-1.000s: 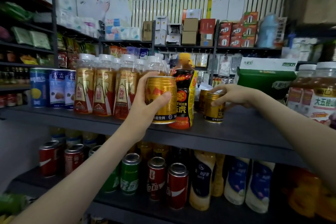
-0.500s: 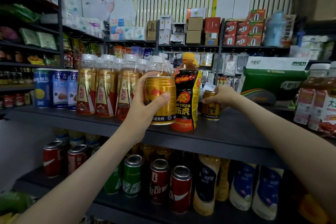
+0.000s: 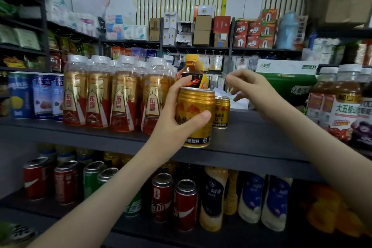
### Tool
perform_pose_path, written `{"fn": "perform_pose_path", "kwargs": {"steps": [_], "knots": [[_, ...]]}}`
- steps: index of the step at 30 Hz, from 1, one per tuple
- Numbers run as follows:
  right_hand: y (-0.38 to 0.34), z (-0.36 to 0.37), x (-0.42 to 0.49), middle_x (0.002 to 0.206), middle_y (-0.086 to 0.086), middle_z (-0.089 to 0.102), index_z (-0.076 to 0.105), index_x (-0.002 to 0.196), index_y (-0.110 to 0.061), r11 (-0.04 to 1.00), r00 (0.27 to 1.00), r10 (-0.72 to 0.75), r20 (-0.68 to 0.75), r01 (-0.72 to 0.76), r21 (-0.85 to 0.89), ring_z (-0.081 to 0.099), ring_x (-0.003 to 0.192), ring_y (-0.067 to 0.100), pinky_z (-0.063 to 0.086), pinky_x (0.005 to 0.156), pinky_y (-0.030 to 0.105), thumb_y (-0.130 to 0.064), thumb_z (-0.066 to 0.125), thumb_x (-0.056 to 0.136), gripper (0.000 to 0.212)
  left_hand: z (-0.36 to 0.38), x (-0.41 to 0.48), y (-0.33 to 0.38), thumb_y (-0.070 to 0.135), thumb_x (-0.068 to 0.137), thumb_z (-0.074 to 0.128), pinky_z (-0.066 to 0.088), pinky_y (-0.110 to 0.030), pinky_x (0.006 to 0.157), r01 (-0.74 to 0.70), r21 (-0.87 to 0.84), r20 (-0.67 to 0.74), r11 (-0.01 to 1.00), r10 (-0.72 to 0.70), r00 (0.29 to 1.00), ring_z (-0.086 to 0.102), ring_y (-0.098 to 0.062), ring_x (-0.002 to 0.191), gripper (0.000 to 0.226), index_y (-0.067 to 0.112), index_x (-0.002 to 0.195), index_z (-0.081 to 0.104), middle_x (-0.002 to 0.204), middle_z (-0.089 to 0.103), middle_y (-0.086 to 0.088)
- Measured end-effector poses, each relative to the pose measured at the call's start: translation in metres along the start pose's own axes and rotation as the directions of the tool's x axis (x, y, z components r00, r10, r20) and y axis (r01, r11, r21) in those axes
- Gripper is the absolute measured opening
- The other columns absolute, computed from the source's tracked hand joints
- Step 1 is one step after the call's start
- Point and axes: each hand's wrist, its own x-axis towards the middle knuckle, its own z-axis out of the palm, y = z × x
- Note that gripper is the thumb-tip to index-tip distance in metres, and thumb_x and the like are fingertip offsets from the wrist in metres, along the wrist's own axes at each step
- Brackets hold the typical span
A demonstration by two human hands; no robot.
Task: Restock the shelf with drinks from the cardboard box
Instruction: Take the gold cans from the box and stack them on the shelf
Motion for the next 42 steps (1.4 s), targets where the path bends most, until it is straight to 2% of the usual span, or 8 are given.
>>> {"fn": "perform_pose_path", "kwargs": {"steps": [6, 14, 18, 21, 24, 29, 33, 42], "knots": [[-0.027, -0.006, -0.050, 0.116, -0.005, 0.068, 0.060, 0.114, -0.029, 0.985, 0.861, 0.102, 0.498, -0.157, 0.070, 0.063, 0.107, 0.011, 0.051, 0.092, 0.024, -0.041, 0.066, 0.081, 0.035, 0.037, 0.007, 0.005, 0.038, 0.082, 0.068, 0.050, -0.020, 0.089, 0.080, -0.018, 0.035, 0.997, -0.079, 0.996, 0.056, 0.004, 0.107, 0.075, 0.034, 0.142, 0.023, 0.124, 0.047, 0.014], [-0.029, -0.013, -0.052, 0.093, -0.005, 0.073, 0.058, 0.114, -0.022, 0.912, 0.834, 0.196, 0.516, -0.348, 0.215, 0.070, 0.091, 0.014, 0.058, 0.075, 0.032, -0.019, 0.078, 0.073, 0.046, 0.060, 0.012, 0.005, 0.028, 0.081, 0.073, 0.050, -0.011, 0.071, 0.046, 0.170, -0.009, 0.984, -0.045, 0.999, 0.063, 0.002, 0.090, 0.084, 0.029, 0.139, 0.013, 0.110, 0.056, 0.011], [-0.025, -0.014, -0.044, 0.092, 0.003, 0.072, 0.062, 0.104, -0.012, 0.881, 0.819, 0.241, 0.521, -0.409, 0.237, 0.070, 0.086, 0.017, 0.059, 0.074, 0.034, -0.016, 0.069, 0.074, 0.031, 0.063, 0.014, 0.005, 0.045, 0.083, 0.066, 0.051, -0.020, 0.083, 0.078, 0.301, 0.006, 0.951, -0.083, 0.997, 0.061, -0.009, 0.100, 0.082, 0.033, 0.140, 0.008, 0.122, 0.053, 0.002], [-0.012, -0.020, -0.037, 0.095, 0.009, 0.072, 0.064, 0.103, -0.006, 0.857, 0.828, 0.282, 0.485, -0.444, 0.260, 0.070, 0.086, 0.019, 0.059, 0.071, 0.033, -0.017, 0.074, 0.077, 0.030, 0.056, 0.012, 0.006, 0.056, 0.090, 0.047, 0.037, -0.036, 0.106, 0.001, 0.542, 0.117, 0.840, -0.076, 0.990, 0.044, -0.020, 0.124, 0.076, 0.024, 0.148, 0.010, 0.140, 0.043, -0.002], [0.000, -0.022, -0.032, 0.101, 0.011, 0.072, 0.064, 0.107, -0.005, 0.869, 0.870, 0.324, 0.371, -0.429, 0.248, 0.071, 0.091, 0.021, 0.059, 0.070, 0.035, -0.019, 0.080, 0.070, 0.042, 0.042, 0.005, 0.010, 0.049, 0.096, 0.040, 0.020, -0.019, 0.106, -0.155, 0.674, 0.091, 0.722, 0.127, 0.988, 0.033, -0.016, 0.129, 0.059, 0.013, 0.143, 0.035, 0.141, 0.044, -0.004], [0.017, -0.018, -0.015, 0.105, 0.009, 0.072, 0.061, 0.112, -0.009, 0.907, 0.909, 0.374, 0.184, -0.400, 0.130, 0.069, 0.098, 0.024, 0.055, 0.085, 0.044, -0.024, 0.079, 0.059, 0.058, 0.003, 0.015, -0.019, 0.033, 0.092, 0.054, 0.019, -0.036, 0.112, -0.212, 0.861, 0.070, 0.462, 0.306, 0.949, 0.027, -0.028, 0.137, 0.056, 0.016, 0.143, 0.039, 0.149, 0.032, -0.016], [0.034, -0.004, -0.004, 0.103, 0.008, 0.071, 0.061, 0.110, -0.008, 0.899, 0.889, 0.419, 0.184, -0.434, 0.049, 0.068, 0.095, 0.022, 0.056, 0.076, 0.036, -0.012, 0.079, 0.068, 0.046, -0.015, 0.018, -0.039, 0.026, 0.091, 0.061, 0.006, -0.036, 0.112, -0.246, 0.843, 0.174, 0.478, 0.190, 0.966, 0.008, -0.029, 0.143, 0.062, 0.024, 0.147, 0.034, 0.157, 0.008, -0.015], [0.044, 0.014, 0.007, 0.116, 0.007, 0.066, 0.054, 0.122, -0.013, 0.915, 0.872, 0.401, 0.282, -0.396, -0.078, 0.063, 0.109, 0.024, 0.050, 0.097, 0.043, -0.013, 0.074, 0.080, 0.047, -0.017, 0.017, -0.046, 0.026, 0.090, 0.063, 0.005, -0.034, 0.112, -0.202, 0.748, 0.131, 0.632, 0.158, 0.979, 0.001, -0.025, 0.146, 0.064, 0.032, 0.147, 0.032, 0.158, -0.005, -0.006]]}}
